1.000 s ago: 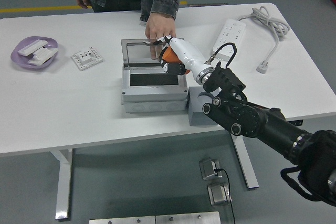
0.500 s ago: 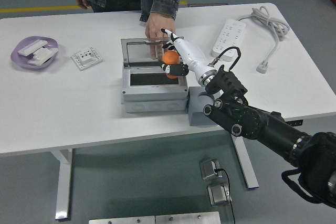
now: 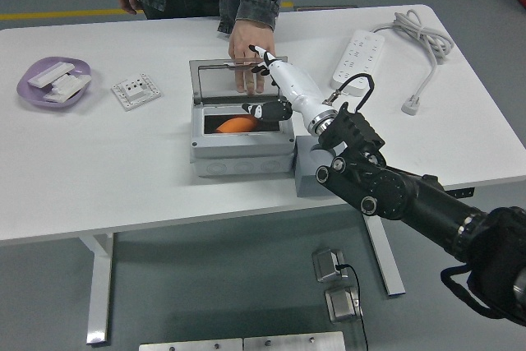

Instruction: Pick up the cylinder from the cube,place it in the box,flap close box

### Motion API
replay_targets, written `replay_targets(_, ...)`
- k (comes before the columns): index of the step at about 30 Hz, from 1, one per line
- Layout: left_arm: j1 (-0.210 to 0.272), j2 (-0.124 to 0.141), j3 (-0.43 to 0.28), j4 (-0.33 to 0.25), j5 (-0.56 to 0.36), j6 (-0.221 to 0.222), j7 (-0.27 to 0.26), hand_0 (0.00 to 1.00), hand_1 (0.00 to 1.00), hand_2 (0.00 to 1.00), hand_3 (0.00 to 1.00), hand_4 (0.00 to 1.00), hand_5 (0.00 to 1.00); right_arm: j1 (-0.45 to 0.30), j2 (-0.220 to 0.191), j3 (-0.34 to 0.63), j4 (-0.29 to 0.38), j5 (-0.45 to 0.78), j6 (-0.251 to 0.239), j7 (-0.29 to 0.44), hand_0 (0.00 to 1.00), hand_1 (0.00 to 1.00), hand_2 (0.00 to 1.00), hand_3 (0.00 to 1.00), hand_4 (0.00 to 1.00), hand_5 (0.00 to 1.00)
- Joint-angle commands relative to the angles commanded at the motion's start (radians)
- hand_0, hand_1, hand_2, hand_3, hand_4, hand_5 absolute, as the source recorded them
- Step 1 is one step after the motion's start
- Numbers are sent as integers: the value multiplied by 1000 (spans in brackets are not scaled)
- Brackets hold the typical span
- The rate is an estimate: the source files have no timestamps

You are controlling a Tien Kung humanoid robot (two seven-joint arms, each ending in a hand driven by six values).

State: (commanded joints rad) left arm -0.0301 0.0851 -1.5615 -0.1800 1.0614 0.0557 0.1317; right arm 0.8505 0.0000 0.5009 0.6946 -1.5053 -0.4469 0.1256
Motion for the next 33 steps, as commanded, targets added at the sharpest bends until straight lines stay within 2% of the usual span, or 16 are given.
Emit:
replay_targets(8, 9, -4, 0, 0, -4, 1, -2, 704, 725, 721, 795, 694, 785, 9, 0, -4, 93, 6, 8, -22, 784, 764, 900, 998, 817, 206)
replay_targets(9, 11, -4, 0, 0, -6, 1, -2, 703, 726, 721, 795, 687, 786, 12, 0, -3, 111, 5, 14, -29, 765, 726, 853, 998, 810, 239)
replay_targets(14, 20, -5, 2, 0, -13, 2, -4, 703, 726, 721, 795, 687, 786, 23, 0, 6, 182, 4, 46, -66, 765, 726, 853, 998, 810, 239)
replay_targets(15, 22, -5, 2, 0, -14, 2, -4, 703, 725, 721, 795, 683, 786, 26, 0, 9, 192, 4, 52, -73, 730, 687, 814, 998, 804, 280)
replay_targets(19, 27, -4, 3, 0, -16, 1, -3, 703, 725, 721, 795, 683, 786, 39, -3, 25, 213, 13, 73, -94, 730, 687, 814, 998, 804, 280)
replay_targets(20, 28, -4, 3, 0, -16, 0, -3, 703, 725, 721, 795, 683, 786, 42, -5, 31, 212, 17, 77, -97, 730, 687, 814, 998, 804, 280)
replay_targets(21, 28, -3, 3, 0, -15, 0, -3, 703, 725, 720, 794, 677, 783, 46, -6, 37, 207, 20, 80, -97, 705, 641, 766, 998, 806, 313)
replay_targets(24, 26, -1, 1, 0, -11, -1, -3, 703, 725, 720, 794, 677, 783, 60, -8, 52, 177, 29, 88, -92, 705, 641, 766, 998, 806, 313)
replay_targets(26, 22, 2, -1, 0, -5, -2, -3, 703, 725, 720, 794, 677, 783, 74, -7, 61, 136, 42, 97, -85, 705, 641, 766, 998, 806, 313)
replay_targets(27, 20, 3, -1, 0, -4, -2, -3, 703, 725, 720, 795, 672, 780, 79, -7, 65, 119, 47, 100, -81, 663, 575, 730, 978, 806, 352)
replay_targets(33, 11, 7, -2, 0, 3, -4, -3, 703, 725, 721, 794, 671, 779, 95, -4, 84, 0, 88, 110, -50, 668, 571, 725, 964, 810, 347)
